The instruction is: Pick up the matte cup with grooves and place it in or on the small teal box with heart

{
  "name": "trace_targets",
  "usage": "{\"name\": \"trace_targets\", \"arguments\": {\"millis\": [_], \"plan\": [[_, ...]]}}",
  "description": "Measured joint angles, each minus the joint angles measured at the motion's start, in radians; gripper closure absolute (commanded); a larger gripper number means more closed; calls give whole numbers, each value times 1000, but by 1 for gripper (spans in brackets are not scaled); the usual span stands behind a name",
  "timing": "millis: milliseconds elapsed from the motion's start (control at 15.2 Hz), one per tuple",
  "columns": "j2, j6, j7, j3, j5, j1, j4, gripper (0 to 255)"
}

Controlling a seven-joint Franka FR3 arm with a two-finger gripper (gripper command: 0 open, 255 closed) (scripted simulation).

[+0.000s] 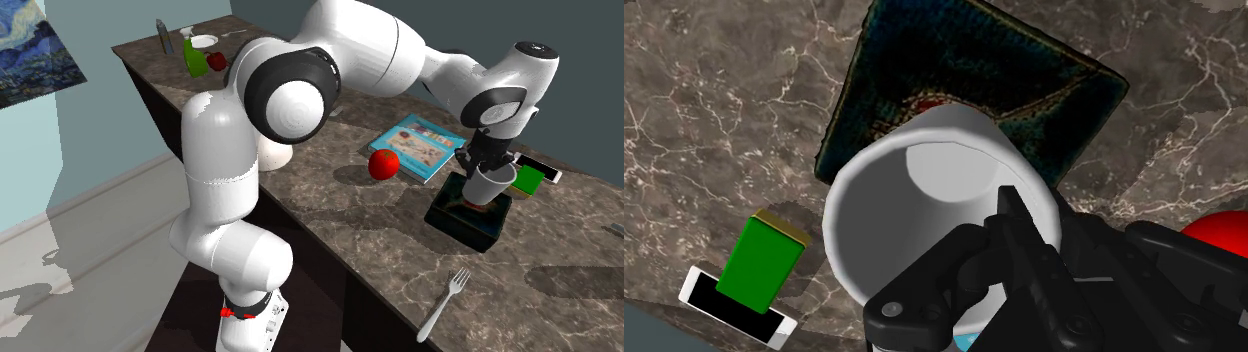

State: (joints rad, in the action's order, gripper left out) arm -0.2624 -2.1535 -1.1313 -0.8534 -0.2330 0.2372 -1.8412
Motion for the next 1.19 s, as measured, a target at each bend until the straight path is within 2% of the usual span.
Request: {"name": "trace_targets", "arguments": {"millis": [66,462,792,1188], "plan": [[0,0,0,0,0,0,0,0],[0,0,0,0,0,0,0,0],[66,86,44,-21,64,-31,45,0],[70,102,44,-24,68,-30,57,0]]}}
